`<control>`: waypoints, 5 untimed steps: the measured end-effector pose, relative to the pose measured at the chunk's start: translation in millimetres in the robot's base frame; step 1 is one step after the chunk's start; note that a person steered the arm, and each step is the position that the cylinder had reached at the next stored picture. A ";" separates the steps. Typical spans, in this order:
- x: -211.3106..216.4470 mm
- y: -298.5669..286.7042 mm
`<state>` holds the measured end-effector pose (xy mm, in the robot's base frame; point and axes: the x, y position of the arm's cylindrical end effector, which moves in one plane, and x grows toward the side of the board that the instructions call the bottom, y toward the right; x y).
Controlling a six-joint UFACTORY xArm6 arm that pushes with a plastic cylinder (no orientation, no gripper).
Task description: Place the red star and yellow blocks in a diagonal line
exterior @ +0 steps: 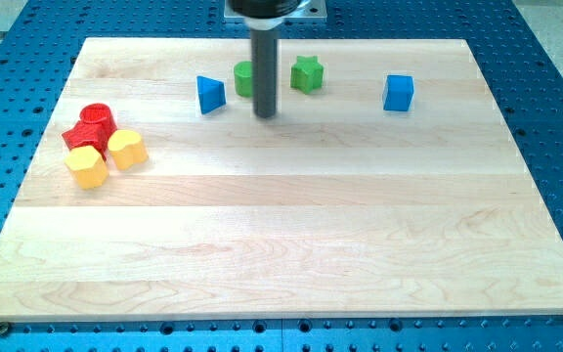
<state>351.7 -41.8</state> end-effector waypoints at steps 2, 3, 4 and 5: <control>-11.7 -57.9; 59.1 -58.5; 154.0 -102.7; 167.9 -205.1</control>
<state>519.5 -246.9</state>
